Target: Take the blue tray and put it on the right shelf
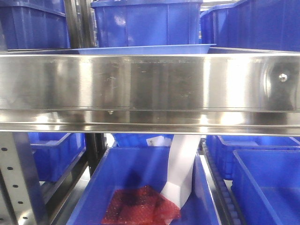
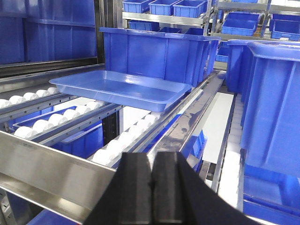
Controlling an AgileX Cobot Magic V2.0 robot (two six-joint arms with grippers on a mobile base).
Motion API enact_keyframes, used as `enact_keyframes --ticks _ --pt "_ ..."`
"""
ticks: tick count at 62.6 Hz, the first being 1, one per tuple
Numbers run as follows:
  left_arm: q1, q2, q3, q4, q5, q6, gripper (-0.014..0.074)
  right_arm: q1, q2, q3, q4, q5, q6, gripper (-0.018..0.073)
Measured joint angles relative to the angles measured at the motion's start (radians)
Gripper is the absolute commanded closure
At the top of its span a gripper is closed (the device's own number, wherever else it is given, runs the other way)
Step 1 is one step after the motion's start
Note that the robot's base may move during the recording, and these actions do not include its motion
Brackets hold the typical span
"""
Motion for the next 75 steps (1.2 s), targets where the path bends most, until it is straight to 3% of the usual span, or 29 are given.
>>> enact_keyframes --ticks 15,23,75 --pt "0.03 -0.04 0.329 0.0 -0.218 0.0 0.0645 0.0 0.0 0.0 0.0 -0.004 -0.002 0.0509" --pt "0.033 -0.04 0.37 0.0 -0.311 0.0 0.0645 0.0 0.0 0.0 0.0 -0.005 -0.002 0.0509" --pt "0.033 -0.04 0.37 0.0 -0.338 0.0 0.0645 -0.003 0.0 0.0 -0.005 -0.01 -0.005 0.0509"
